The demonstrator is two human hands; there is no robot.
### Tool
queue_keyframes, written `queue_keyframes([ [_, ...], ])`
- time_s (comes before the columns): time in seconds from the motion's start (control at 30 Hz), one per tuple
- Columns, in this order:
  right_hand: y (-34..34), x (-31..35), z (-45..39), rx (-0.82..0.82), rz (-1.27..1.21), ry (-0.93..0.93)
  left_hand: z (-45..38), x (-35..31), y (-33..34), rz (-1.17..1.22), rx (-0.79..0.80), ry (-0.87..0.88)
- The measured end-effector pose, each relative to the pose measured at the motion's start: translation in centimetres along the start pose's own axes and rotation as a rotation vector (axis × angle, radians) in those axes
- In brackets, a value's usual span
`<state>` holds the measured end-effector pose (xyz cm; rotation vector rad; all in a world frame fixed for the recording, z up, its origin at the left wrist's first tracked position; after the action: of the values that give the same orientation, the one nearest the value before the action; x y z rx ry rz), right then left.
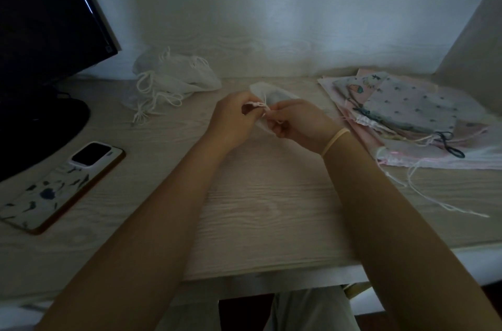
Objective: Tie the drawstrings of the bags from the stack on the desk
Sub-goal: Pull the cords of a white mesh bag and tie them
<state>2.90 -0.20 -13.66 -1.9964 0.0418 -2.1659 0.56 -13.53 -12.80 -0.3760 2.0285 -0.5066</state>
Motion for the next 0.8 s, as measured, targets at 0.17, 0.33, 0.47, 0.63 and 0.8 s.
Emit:
queue_keyframes([
  [0.17, -0.8, 0.4, -0.3, -0.203, 0.277, -0.121, 0.0, 0.1, 0.2, -0.044, 0.016, -0.024],
  [0.33, -1.2, 1.5, -0.3, -0.423, 0.651, -0.292, 0.1, 0.3, 0.0, -0.08, 0.008, -0.034],
  [0.47, -0.7, 1.6, -0.3, -0.415, 0.75, -0.333, 0.2, -0.1, -0.1, -0.121, -0.003, 0.026],
  [0.63, -0.5, 1.7, -0.3, -0.412, 0.817, -0.369, 0.2, -0.2, 0.2, -0.14, -0.005, 0.064],
  [0.8, -0.6, 2.3, 0.1, -0.437, 0.779, -0.438, 0.1, 0.1, 0.0, -0.081, -0.037, -0.024],
])
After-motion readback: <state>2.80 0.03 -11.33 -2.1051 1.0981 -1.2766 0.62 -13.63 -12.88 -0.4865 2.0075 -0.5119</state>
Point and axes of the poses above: each hand's wrist, its own z-axis away from the middle knuckle, its own y-axis out of the palm, x = y × z, the point moved 5 cm from there along -z, towards the middle knuckle, and after that the axes turned 5 degrees about z, right-handed, at the moved point
